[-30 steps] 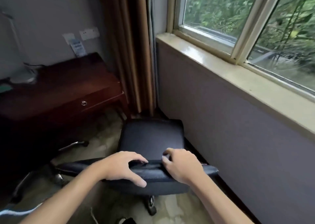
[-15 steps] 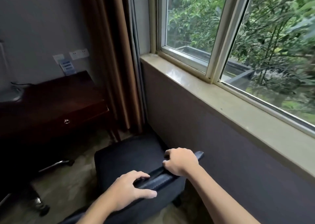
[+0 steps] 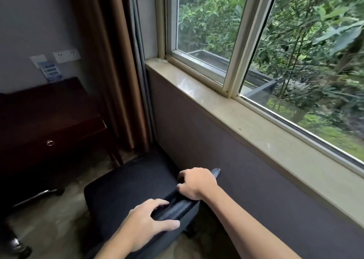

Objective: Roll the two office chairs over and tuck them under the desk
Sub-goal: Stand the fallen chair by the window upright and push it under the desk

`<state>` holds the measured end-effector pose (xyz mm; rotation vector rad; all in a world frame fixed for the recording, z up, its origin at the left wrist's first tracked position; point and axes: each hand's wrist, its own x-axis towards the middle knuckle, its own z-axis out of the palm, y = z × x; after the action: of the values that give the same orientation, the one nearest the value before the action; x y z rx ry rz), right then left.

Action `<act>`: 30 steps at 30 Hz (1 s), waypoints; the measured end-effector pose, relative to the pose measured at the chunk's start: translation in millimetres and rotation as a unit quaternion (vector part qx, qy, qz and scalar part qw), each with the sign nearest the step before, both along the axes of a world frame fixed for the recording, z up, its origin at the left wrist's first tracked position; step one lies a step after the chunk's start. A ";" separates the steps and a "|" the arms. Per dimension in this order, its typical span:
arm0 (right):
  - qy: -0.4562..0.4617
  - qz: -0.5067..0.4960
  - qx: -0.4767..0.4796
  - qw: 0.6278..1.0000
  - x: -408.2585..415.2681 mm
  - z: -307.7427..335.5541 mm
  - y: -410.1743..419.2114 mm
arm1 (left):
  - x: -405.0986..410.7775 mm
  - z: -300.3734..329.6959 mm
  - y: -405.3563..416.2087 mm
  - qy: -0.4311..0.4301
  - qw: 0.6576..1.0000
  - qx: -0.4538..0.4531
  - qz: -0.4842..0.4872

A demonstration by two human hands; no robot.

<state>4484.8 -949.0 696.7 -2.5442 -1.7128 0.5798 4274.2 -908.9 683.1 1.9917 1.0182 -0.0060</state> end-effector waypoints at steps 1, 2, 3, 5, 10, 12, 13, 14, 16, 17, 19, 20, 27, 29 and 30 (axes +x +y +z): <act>-0.003 0.005 0.000 1.000 2.8 -0.5 -1.4 | 2.4 -0.2 -2.6 0.005 1.000 0.004 0.005; -0.006 0.015 0.001 1.000 4.6 -1.5 -1.8 | 3.4 -1.2 -4.2 0.006 1.000 0.010 0.011; -0.008 0.023 0.007 1.000 6.6 -2.8 -1.1 | 4.1 -1.7 -5.2 0.007 1.000 0.017 0.016; -0.002 0.034 0.023 0.999 11.6 -2.2 0.2 | 7.5 1.9 -5.6 0.016 0.999 0.025 0.022; 0.018 0.088 0.076 0.993 26.1 -4.2 -7.0 | 17.5 13.0 -15.8 0.035 0.988 0.103 0.113; 0.018 0.112 0.092 0.989 32.5 -4.8 -11.0 | 17.6 16.7 -20.0 0.065 0.972 0.142 0.174; 0.020 0.131 0.103 0.986 31.9 -5.3 -11.0 | 14.2 16.3 -25.5 0.069 0.963 0.158 0.207; 0.020 0.135 0.120 0.983 31.9 -5.5 -9.3 | 11.4 15.7 -26.7 0.066 0.959 0.169 0.219; 0.020 0.132 0.154 0.979 32.0 -7.5 -10.7 | 6.9 12.1 -40.3 0.069 0.953 0.182 0.232; 0.020 0.135 0.172 0.976 31.3 -8.8 -11.0 | 3.3 10.9 -48.0 0.082 0.947 0.191 0.247; 0.009 0.149 0.195 0.969 32.4 -11.8 -11.8 | -5.5 7.2 -61.0 0.140 0.922 0.221 0.286; 0.003 0.152 0.203 0.967 34.9 -14.6 -14.1 | -10.0 3.8 -65.3 0.176 0.906 0.245 0.299; -0.001 0.189 0.224 0.956 31.1 -13.5 -5.8 | -47.2 1.5 -74.7 0.249 0.854 0.296 0.347; -0.001 0.186 0.216 0.959 34.8 -12.5 1.3 | -38.3 3.2 -71.8 0.262 0.859 0.268 0.350; -0.002 0.187 0.213 0.959 38.3 -12.6 7.2 | -34.0 5.0 -67.4 0.265 0.863 0.259 0.345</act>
<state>4523.1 -941.8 684.1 -1.9495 -2.0657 0.1759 4240.2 -976.3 688.2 2.0014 2.2544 0.1273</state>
